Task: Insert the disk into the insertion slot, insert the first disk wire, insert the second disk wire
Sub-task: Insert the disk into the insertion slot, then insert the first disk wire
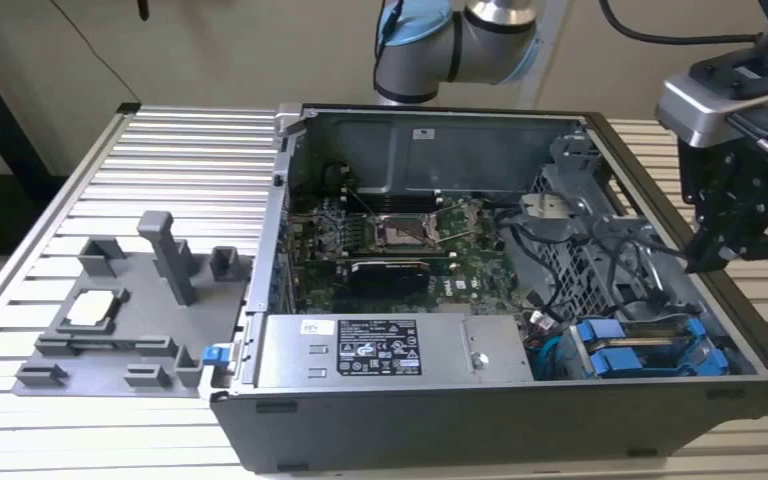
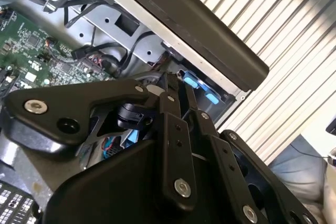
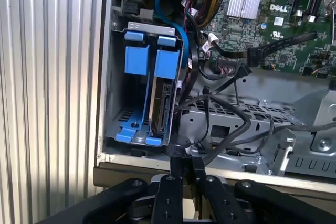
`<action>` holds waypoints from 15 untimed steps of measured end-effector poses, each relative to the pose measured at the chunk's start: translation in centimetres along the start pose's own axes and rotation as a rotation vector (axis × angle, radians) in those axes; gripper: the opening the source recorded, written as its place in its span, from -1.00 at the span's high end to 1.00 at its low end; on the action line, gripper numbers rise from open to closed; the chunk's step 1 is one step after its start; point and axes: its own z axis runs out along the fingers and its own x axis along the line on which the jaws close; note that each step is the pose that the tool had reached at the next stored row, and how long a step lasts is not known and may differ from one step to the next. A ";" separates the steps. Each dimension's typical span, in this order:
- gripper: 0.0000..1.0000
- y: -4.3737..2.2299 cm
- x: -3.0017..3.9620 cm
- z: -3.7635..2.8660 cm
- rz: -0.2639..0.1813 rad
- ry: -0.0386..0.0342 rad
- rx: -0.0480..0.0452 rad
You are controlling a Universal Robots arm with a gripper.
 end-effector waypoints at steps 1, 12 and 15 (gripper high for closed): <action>0.62 0.01 0.00 0.05 0.006 0.0005 -0.0056; 0.62 0.30 -0.04 0.79 0.079 0.0131 -0.0396; 0.62 0.36 -0.04 0.94 0.098 0.0155 -0.0484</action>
